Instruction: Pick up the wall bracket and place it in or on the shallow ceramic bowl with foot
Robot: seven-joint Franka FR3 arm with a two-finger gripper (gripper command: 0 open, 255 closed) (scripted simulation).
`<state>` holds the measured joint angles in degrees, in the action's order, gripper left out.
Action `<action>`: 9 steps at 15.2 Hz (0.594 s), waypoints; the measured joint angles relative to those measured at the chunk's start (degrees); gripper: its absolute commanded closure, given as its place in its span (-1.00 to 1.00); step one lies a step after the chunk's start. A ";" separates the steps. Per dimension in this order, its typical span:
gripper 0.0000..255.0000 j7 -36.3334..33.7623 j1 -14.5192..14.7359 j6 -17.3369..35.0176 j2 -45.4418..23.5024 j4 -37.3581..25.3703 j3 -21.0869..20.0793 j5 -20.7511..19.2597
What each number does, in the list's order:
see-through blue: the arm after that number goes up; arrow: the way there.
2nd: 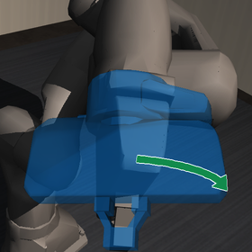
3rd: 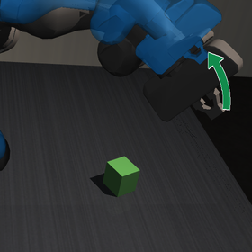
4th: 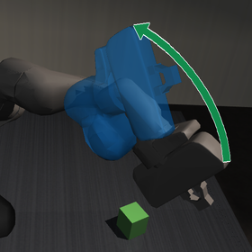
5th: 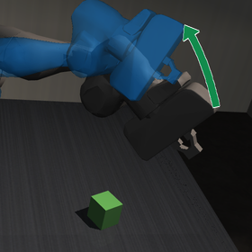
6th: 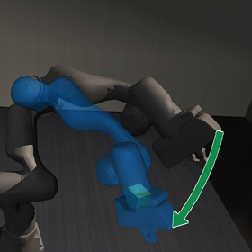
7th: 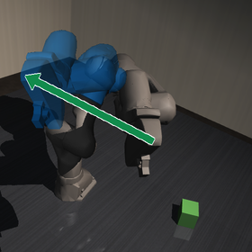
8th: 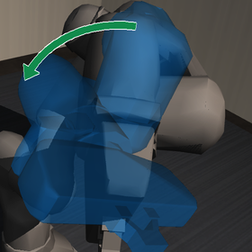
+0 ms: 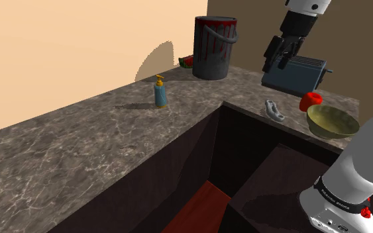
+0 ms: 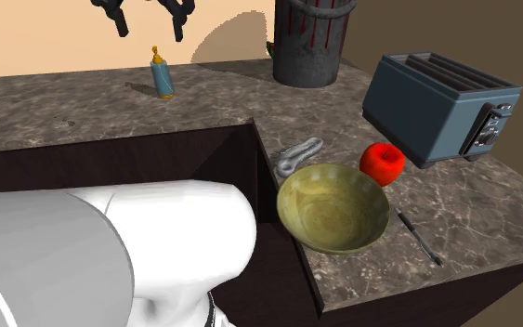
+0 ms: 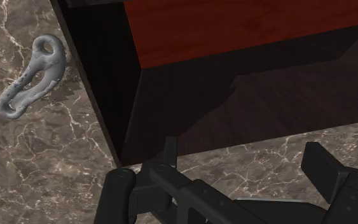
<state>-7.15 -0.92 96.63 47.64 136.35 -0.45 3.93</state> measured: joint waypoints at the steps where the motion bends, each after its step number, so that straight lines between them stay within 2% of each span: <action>1: -1.00 0.00 0.00 0.00 0.00 0.00 0.00 0.00; 9: -1.00 4.73 -3.36 7.63 -2.86 7.04 5.63 -3.86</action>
<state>-2.42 -4.28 104.27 44.78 143.39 5.18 0.07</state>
